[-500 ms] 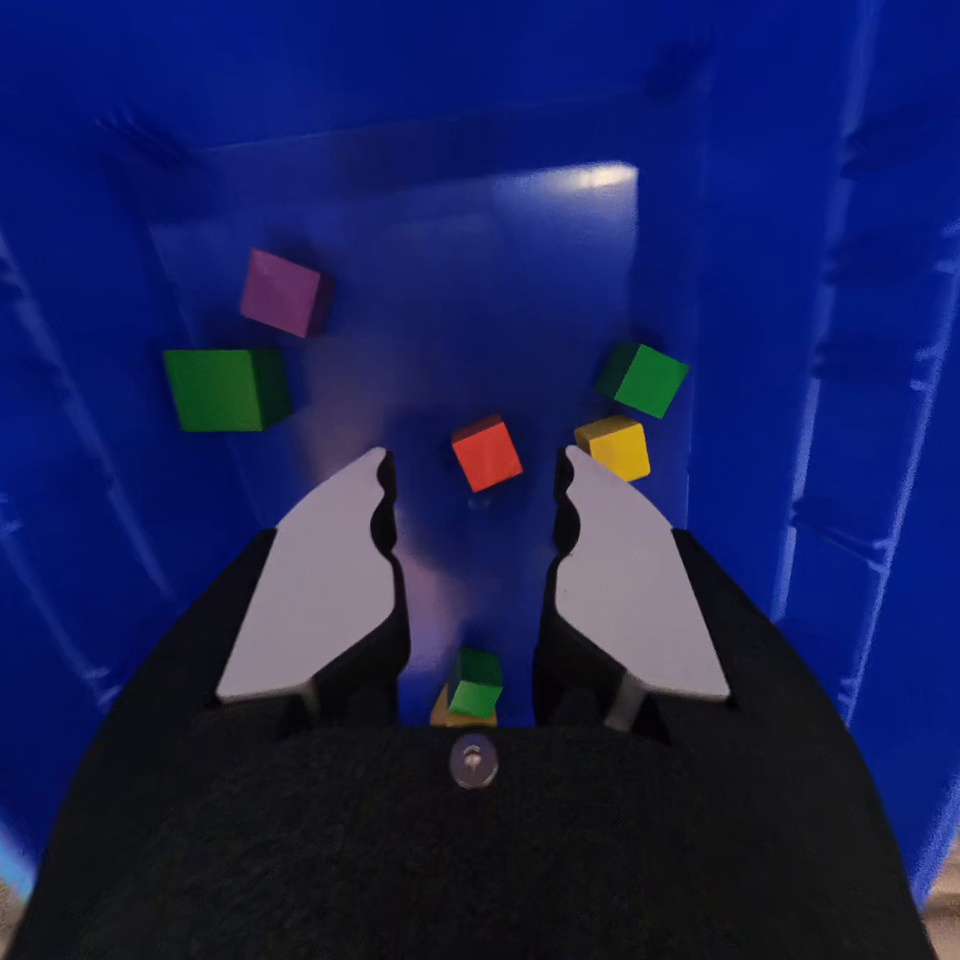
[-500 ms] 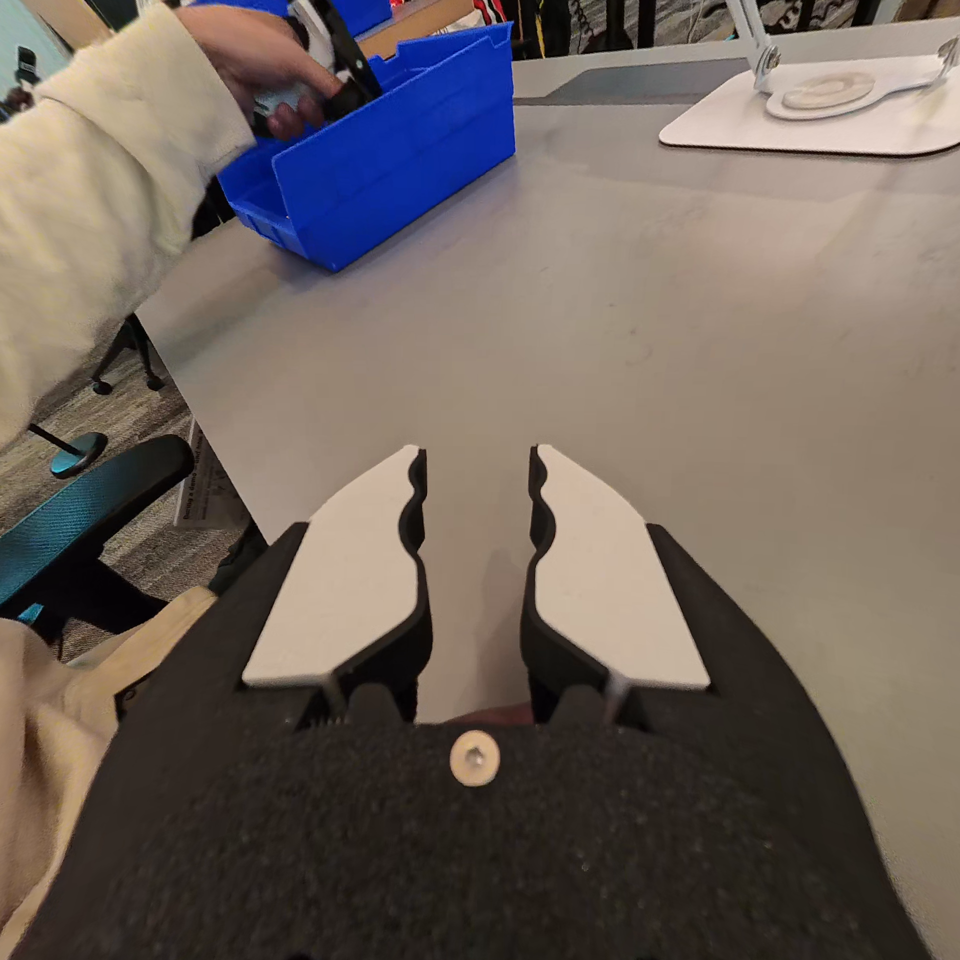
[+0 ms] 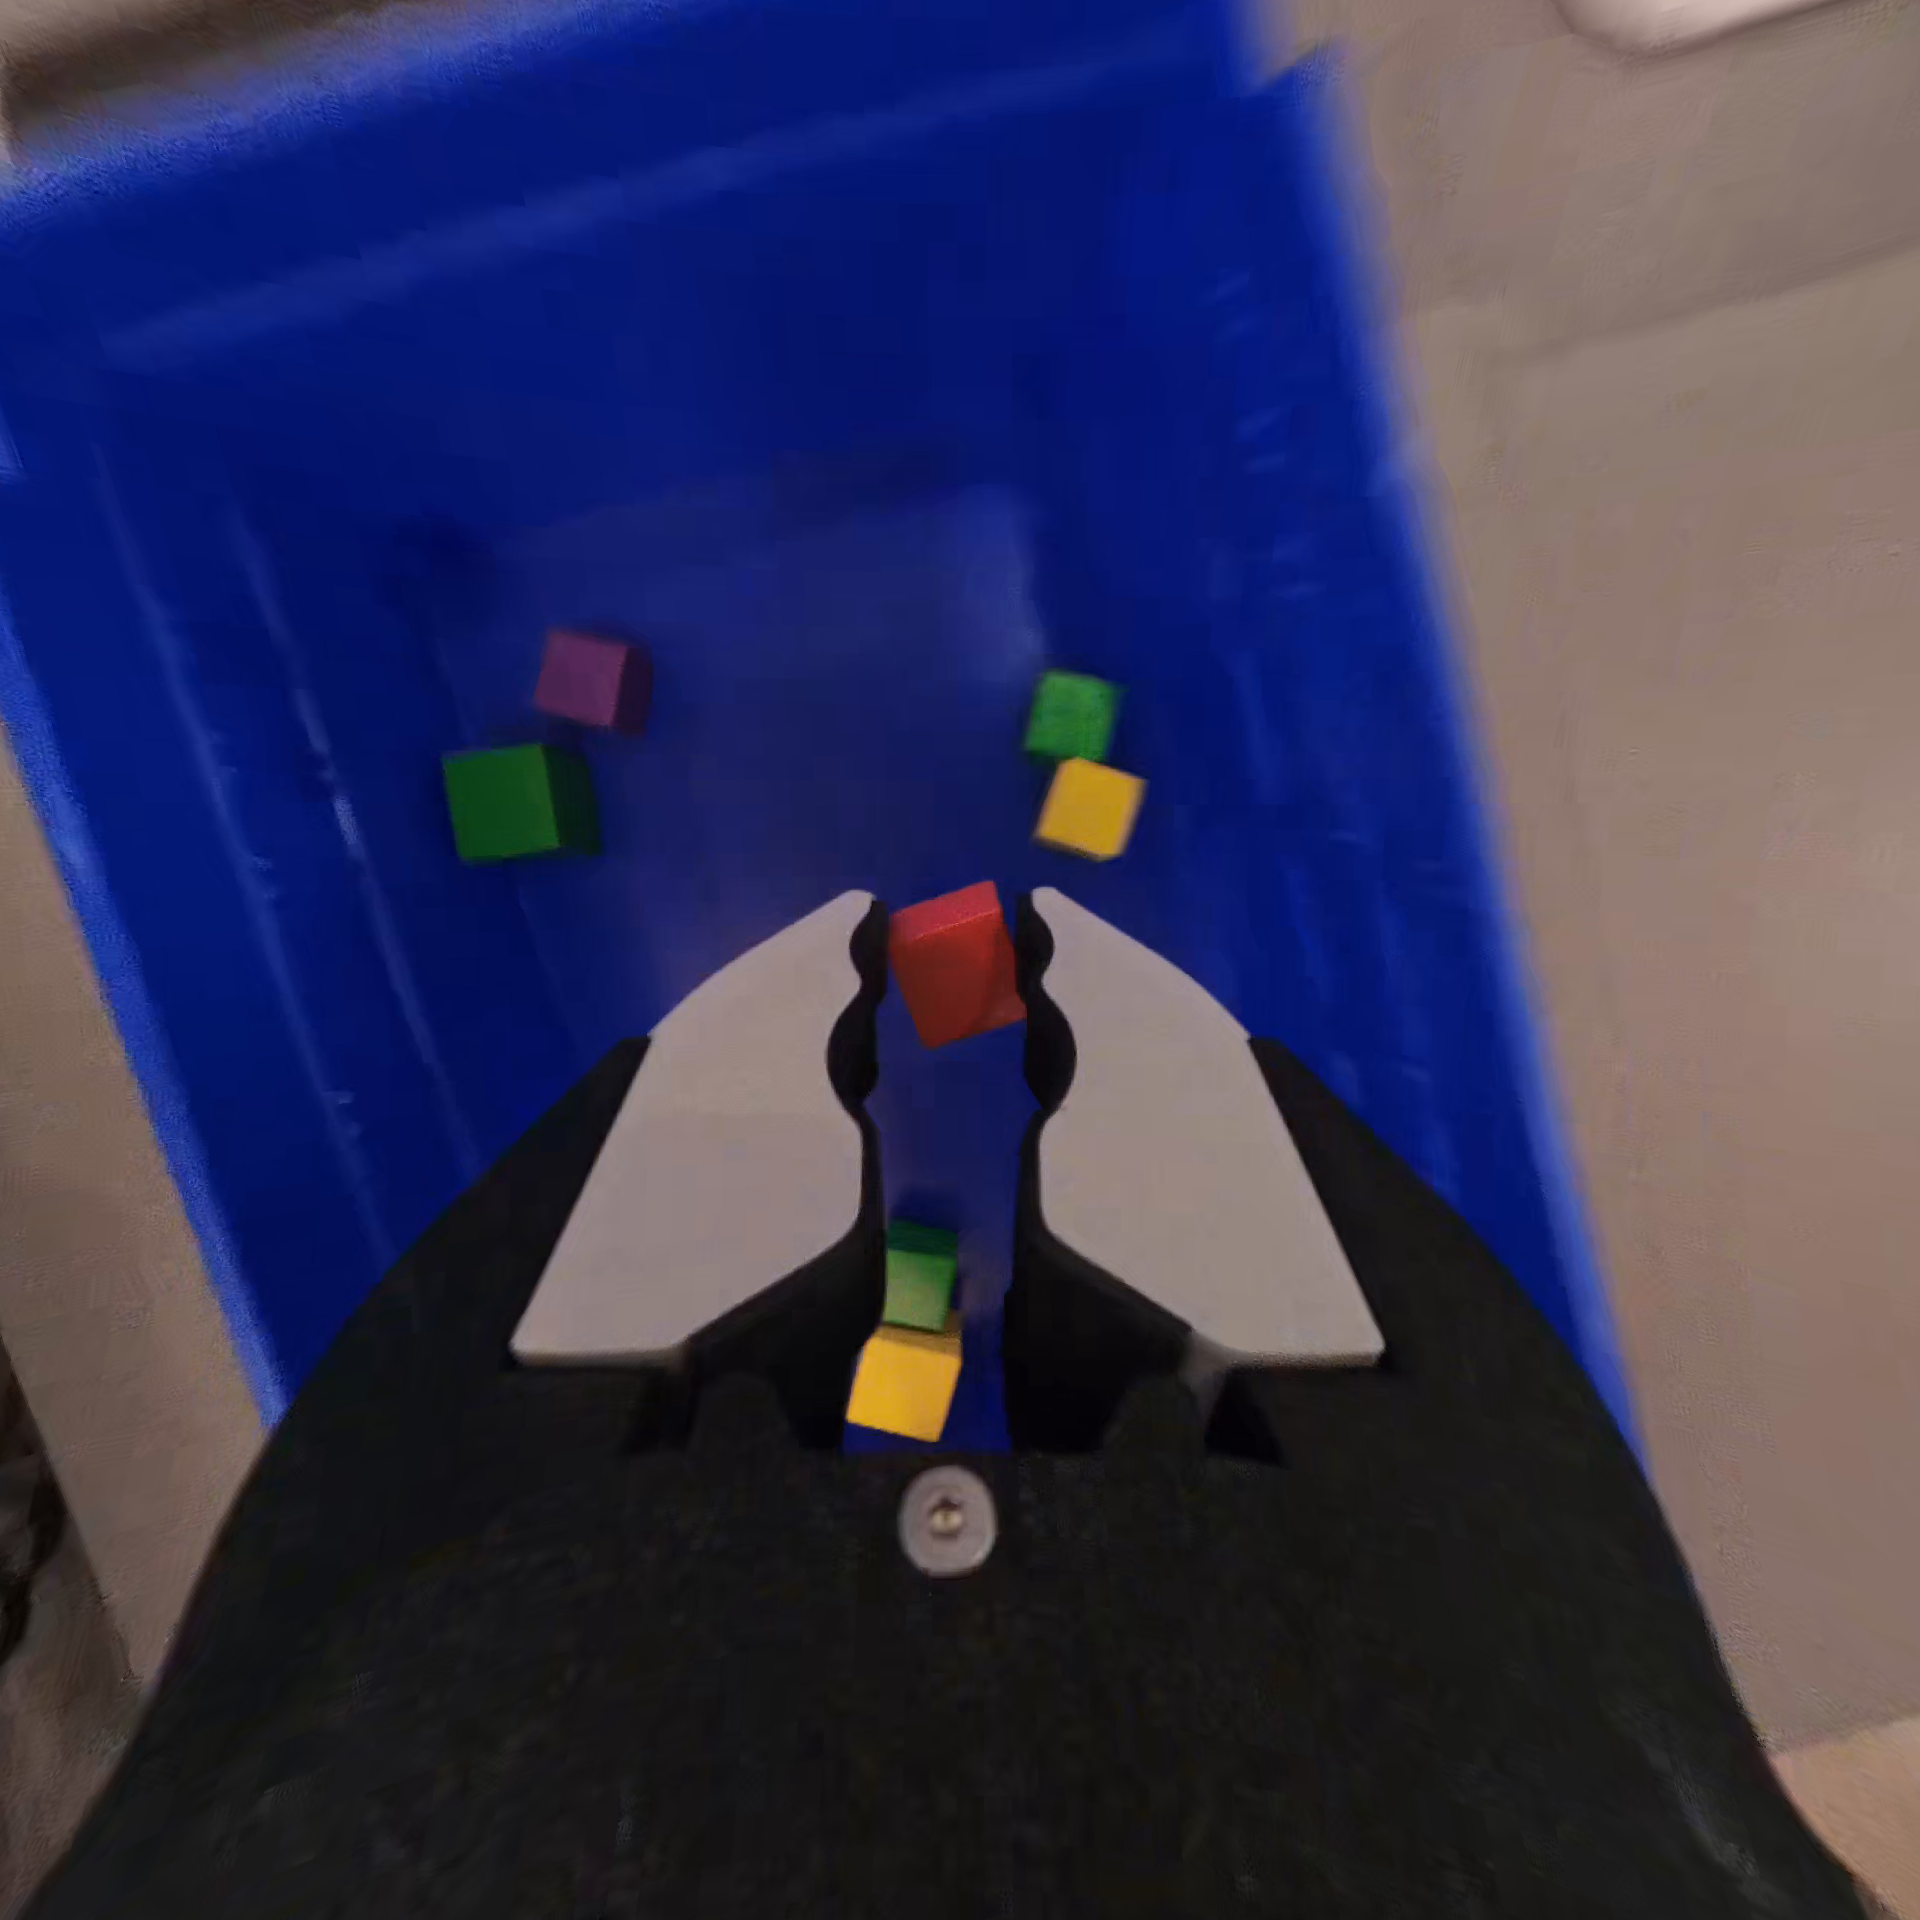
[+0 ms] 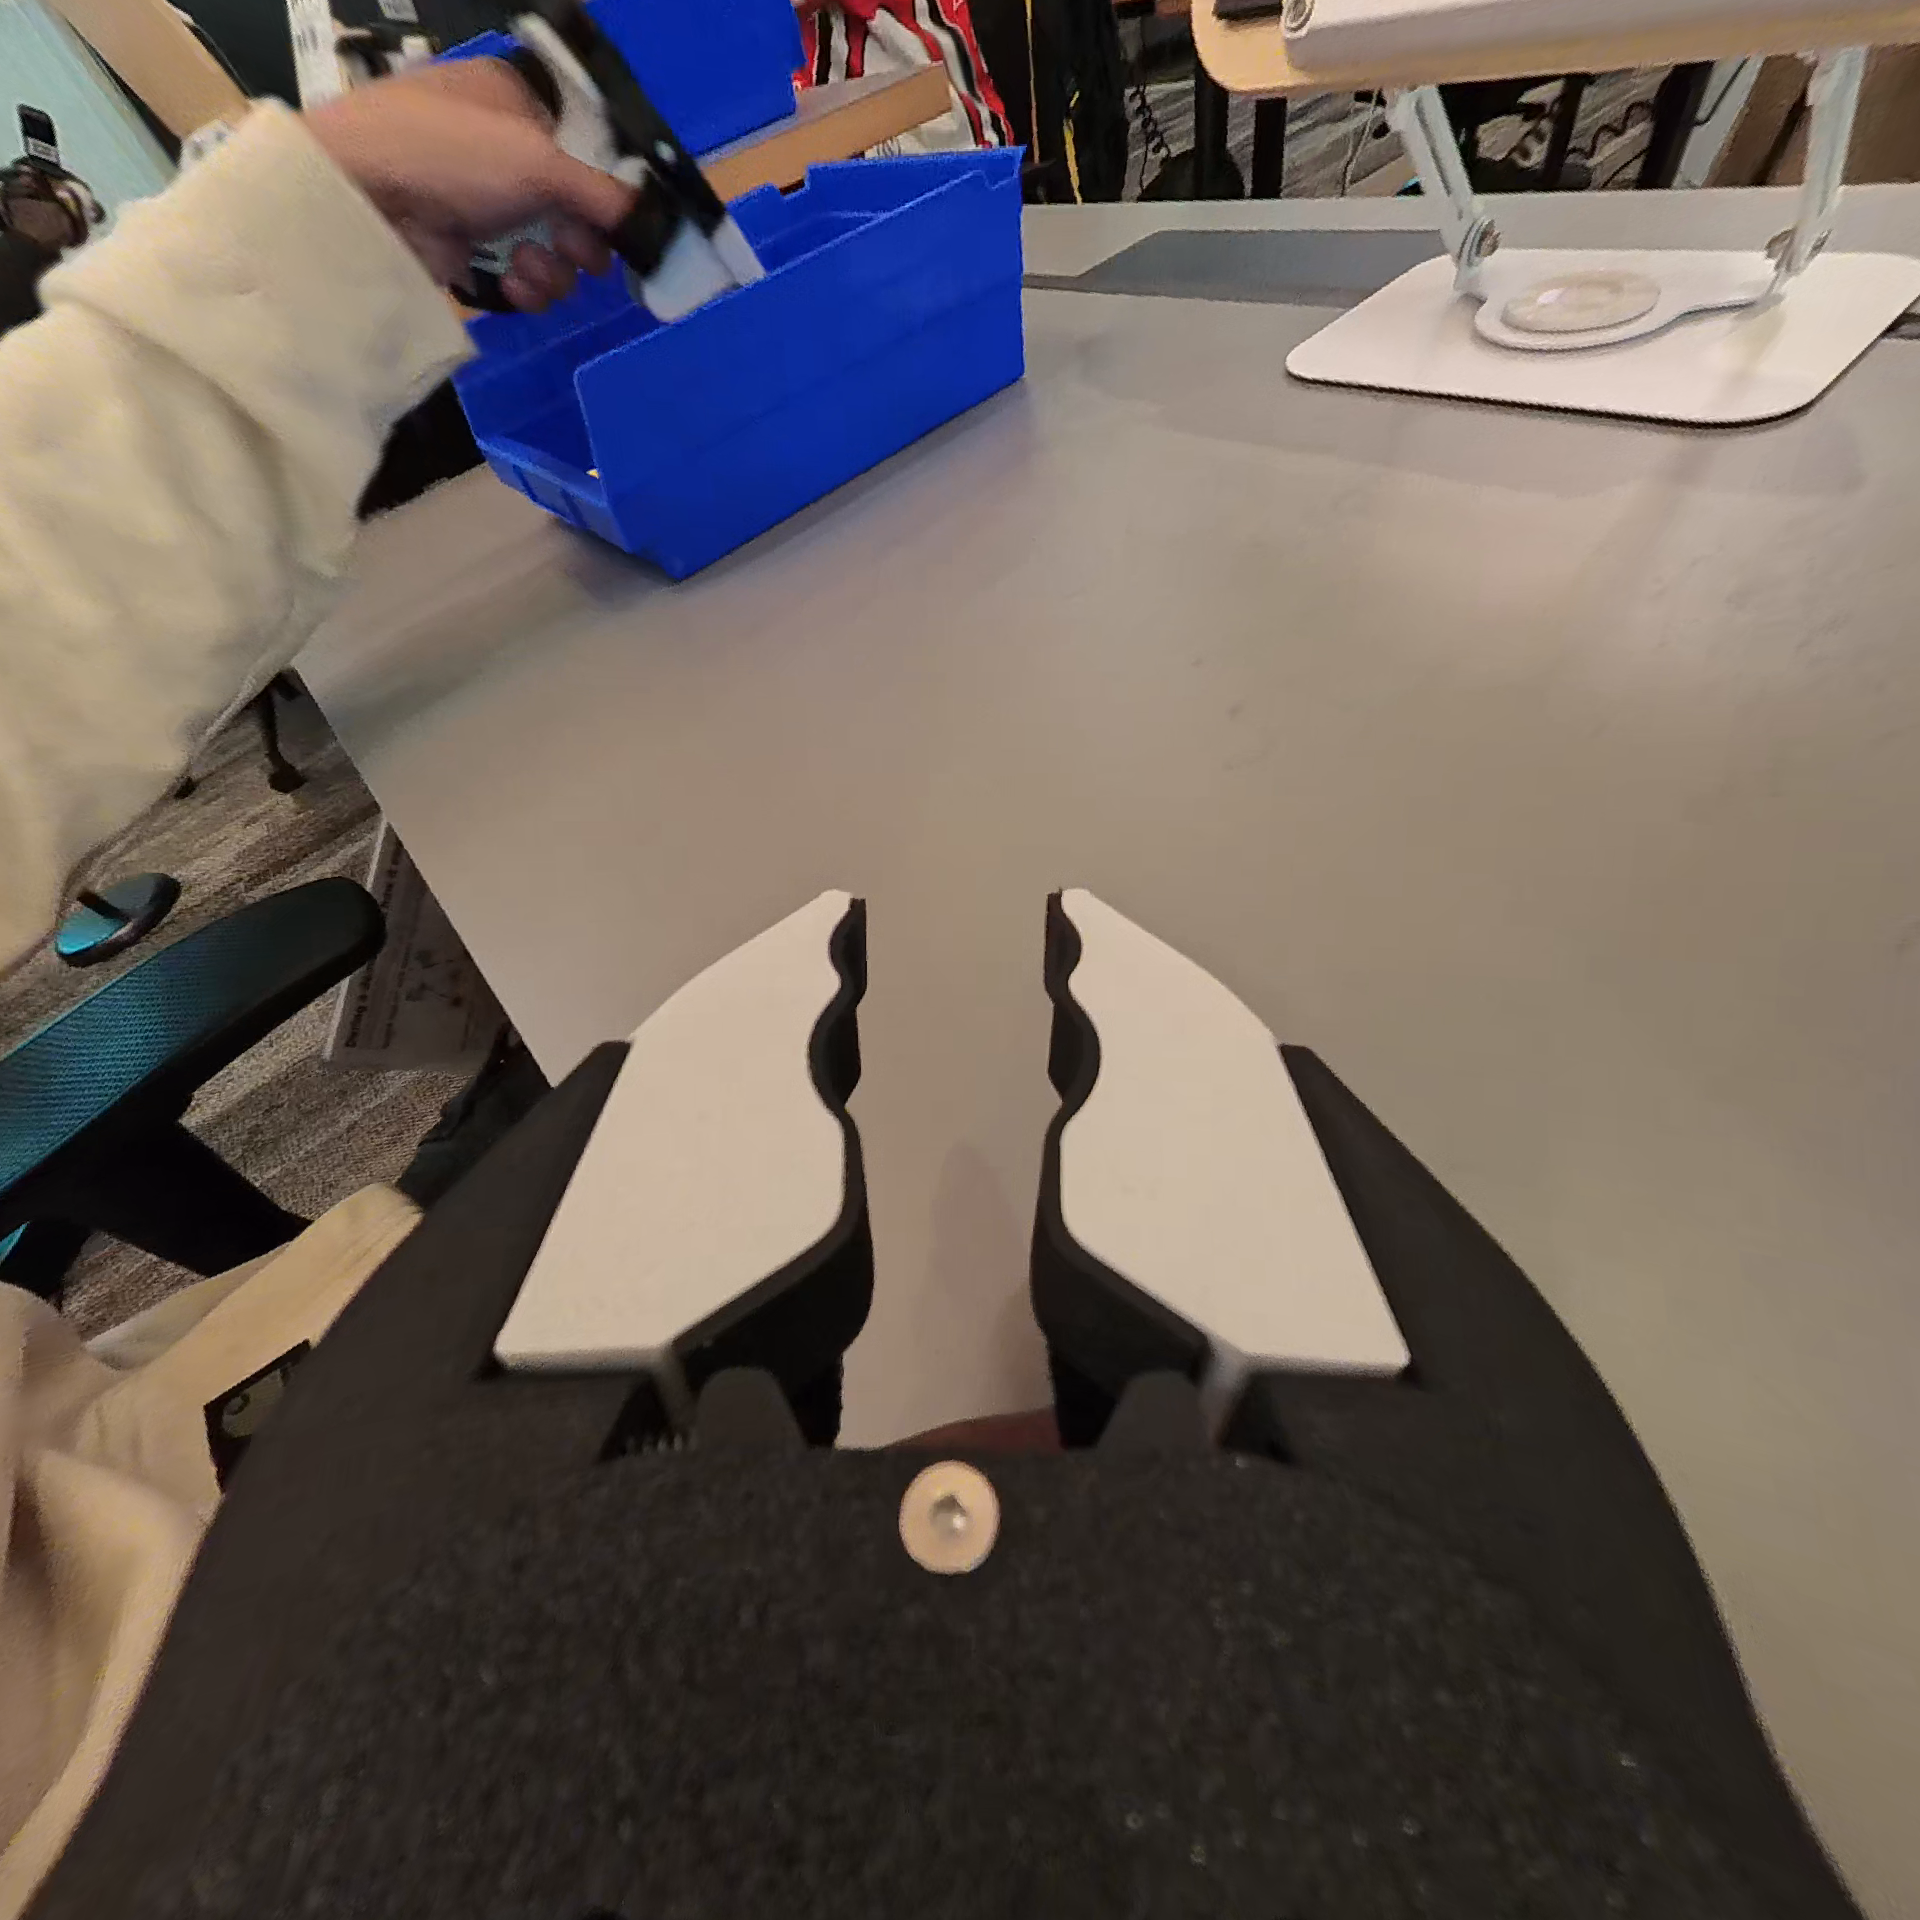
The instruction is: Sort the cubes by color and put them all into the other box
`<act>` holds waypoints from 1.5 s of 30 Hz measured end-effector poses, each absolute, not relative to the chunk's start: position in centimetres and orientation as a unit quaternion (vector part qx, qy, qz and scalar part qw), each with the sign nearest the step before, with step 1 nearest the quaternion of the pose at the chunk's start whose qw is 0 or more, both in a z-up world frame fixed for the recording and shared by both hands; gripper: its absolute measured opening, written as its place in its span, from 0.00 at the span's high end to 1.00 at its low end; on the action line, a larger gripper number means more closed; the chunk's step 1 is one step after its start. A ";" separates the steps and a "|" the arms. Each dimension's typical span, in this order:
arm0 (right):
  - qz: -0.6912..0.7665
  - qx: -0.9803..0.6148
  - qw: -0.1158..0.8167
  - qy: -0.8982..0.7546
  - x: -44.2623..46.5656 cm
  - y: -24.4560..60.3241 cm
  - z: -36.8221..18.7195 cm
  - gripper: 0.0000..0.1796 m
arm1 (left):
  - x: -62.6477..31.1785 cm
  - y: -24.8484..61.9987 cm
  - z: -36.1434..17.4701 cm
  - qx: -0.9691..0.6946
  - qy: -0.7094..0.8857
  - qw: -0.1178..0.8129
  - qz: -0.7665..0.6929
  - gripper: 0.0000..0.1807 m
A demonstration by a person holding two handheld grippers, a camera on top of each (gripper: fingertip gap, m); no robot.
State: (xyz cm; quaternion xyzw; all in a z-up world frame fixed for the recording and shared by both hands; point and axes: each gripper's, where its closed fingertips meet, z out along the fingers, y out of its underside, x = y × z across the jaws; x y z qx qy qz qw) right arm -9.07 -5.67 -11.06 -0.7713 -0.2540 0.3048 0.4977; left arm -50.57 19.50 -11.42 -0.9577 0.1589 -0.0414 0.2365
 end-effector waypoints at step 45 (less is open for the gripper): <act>0.823 -0.557 0.101 -0.042 -15.6 -1.3 -5.2 0.88 | -15.6 -1.5 -4.9 -0.544 0.602 0.513 -0.278 0.66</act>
